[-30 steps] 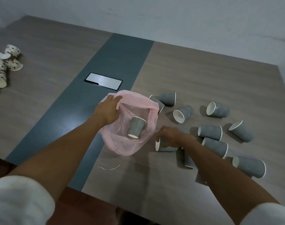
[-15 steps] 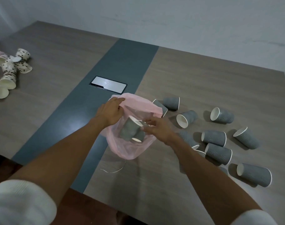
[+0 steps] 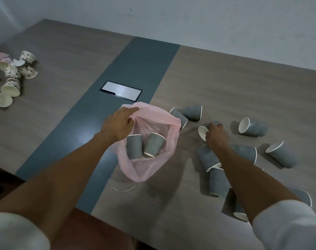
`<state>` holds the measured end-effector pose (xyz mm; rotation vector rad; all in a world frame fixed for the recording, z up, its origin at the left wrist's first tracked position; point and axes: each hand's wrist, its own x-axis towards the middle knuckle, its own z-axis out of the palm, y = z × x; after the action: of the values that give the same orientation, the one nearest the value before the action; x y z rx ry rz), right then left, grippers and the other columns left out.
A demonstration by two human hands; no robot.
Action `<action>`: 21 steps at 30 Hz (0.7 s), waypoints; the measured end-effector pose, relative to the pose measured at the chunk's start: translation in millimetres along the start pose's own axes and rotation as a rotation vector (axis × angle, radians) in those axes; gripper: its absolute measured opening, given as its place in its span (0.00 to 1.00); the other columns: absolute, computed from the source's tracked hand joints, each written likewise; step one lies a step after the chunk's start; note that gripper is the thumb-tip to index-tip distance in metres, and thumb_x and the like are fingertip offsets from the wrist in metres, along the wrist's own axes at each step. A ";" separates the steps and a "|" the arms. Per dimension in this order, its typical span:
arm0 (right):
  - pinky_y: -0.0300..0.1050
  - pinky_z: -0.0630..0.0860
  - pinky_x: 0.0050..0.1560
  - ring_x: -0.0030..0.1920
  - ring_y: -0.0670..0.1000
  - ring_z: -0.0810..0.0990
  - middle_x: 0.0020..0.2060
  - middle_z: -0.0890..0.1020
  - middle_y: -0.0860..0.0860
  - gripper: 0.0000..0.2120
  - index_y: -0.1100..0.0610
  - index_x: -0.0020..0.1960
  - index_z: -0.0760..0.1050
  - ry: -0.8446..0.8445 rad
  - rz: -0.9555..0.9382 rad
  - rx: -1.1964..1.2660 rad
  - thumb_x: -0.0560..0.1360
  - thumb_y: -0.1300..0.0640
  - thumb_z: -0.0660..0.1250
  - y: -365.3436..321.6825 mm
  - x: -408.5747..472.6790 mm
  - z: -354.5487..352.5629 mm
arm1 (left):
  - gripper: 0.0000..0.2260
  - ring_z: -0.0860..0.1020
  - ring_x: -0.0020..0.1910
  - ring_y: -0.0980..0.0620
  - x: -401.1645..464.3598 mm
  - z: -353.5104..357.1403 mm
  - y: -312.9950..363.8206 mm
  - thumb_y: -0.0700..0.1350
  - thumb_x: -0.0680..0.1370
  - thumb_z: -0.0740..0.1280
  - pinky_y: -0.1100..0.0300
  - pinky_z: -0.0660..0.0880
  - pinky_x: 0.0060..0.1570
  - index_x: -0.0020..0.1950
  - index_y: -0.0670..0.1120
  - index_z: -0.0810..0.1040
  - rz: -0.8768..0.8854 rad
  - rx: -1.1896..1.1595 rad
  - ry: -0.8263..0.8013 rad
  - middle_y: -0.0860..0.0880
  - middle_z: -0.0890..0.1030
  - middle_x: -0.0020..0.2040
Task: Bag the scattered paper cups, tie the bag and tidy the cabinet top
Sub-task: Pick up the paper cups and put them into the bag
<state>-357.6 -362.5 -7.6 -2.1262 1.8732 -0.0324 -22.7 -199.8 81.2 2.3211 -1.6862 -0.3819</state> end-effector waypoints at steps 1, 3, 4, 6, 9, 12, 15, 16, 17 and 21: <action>0.57 0.75 0.56 0.56 0.68 0.79 0.61 0.73 0.63 0.16 0.59 0.64 0.72 0.024 -0.001 0.036 0.77 0.64 0.64 1.7 0.0 3.0 | 0.23 0.74 0.67 0.41 0.2 -0.3 1.0 0.44 0.81 0.59 0.43 0.74 0.64 0.76 0.57 0.69 0.009 -0.001 0.004 0.47 0.74 0.73; 0.57 0.75 0.54 0.55 0.68 0.79 0.58 0.75 0.65 0.17 0.61 0.63 0.72 0.107 0.019 0.116 0.75 0.67 0.63 3.8 -3.7 2.9 | 0.23 0.75 0.66 0.41 0.7 -0.8 3.3 0.44 0.81 0.60 0.44 0.75 0.63 0.76 0.57 0.69 0.024 0.001 0.011 0.47 0.74 0.73; 0.56 0.75 0.53 0.55 0.68 0.79 0.57 0.77 0.66 0.15 0.63 0.62 0.73 0.166 0.056 0.166 0.75 0.67 0.62 3.9 -5.7 -0.6 | 0.23 0.75 0.66 0.41 1.6 -1.2 5.6 0.44 0.81 0.60 0.44 0.75 0.63 0.76 0.57 0.68 0.027 0.006 0.016 0.47 0.74 0.73; 0.55 0.74 0.50 0.53 0.68 0.80 0.53 0.79 0.67 0.11 0.66 0.57 0.75 0.301 0.139 0.328 0.77 0.66 0.59 0.7 -10.6 -8.2 | 0.23 0.76 0.65 0.40 3.4 -2.3 10.9 0.44 0.82 0.60 0.45 0.75 0.61 0.77 0.56 0.68 0.018 0.011 0.026 0.46 0.75 0.73; 0.46 0.73 0.34 0.34 0.58 0.83 0.41 0.82 0.62 0.07 0.65 0.50 0.76 0.273 0.129 0.783 0.77 0.63 0.62 -20.0 -25.2 -16.6 | 0.23 0.77 0.64 0.39 5.4 -4.3 16.5 0.45 0.82 0.60 0.45 0.75 0.60 0.78 0.55 0.67 0.011 0.016 0.035 0.45 0.76 0.72; 0.41 0.68 0.26 0.21 0.48 0.71 0.30 0.77 0.58 0.04 0.67 0.47 0.79 -0.052 -0.004 1.081 0.74 0.69 0.66 -49.9 -41.1 -16.6 | 0.24 0.76 0.65 0.39 6.7 -7.6 18.0 0.45 0.82 0.60 0.45 0.74 0.61 0.78 0.55 0.65 0.010 0.031 0.019 0.46 0.75 0.72; 0.40 0.69 0.25 0.21 0.48 0.73 0.26 0.77 0.54 0.07 0.65 0.45 0.80 -0.357 -0.148 1.045 0.74 0.73 0.66 -79.8 -53.3 -10.5 | 0.24 0.75 0.65 0.39 6.9 -9.9 20.2 0.45 0.82 0.60 0.46 0.74 0.61 0.79 0.56 0.64 0.007 0.035 0.008 0.47 0.74 0.73; 0.41 0.74 0.27 0.24 0.49 0.76 0.26 0.79 0.53 0.08 0.62 0.43 0.79 -0.431 -0.179 1.049 0.74 0.73 0.66 -88.1 -57.1 -8.1 | 0.24 0.75 0.66 0.39 7.2 -10.1 20.6 0.45 0.82 0.60 0.46 0.74 0.61 0.79 0.56 0.64 0.010 0.042 0.004 0.47 0.74 0.73; 0.44 0.79 0.32 0.28 0.50 0.81 0.29 0.81 0.53 0.10 0.59 0.42 0.79 -0.498 -0.198 1.092 0.74 0.73 0.67 -95.2 -61.4 -5.6 | 0.24 0.75 0.66 0.39 7.5 -10.2 21.0 0.45 0.82 0.60 0.46 0.73 0.61 0.79 0.56 0.64 0.012 0.044 0.000 0.47 0.74 0.73; 0.46 0.83 0.36 0.37 0.53 0.85 0.45 0.82 0.59 0.11 0.61 0.55 0.76 -0.552 -0.030 1.259 0.76 0.71 0.69 -105.4 -63.6 1.3 | 0.24 0.75 0.66 0.40 9.9 -9.1 23.0 0.45 0.82 0.60 0.46 0.73 0.62 0.79 0.55 0.64 0.017 0.013 0.002 0.46 0.73 0.74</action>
<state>-264.9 -289.9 28.3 -1.0974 0.9938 -0.4461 -36.9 -215.8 97.1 2.3140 -1.7117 -0.3657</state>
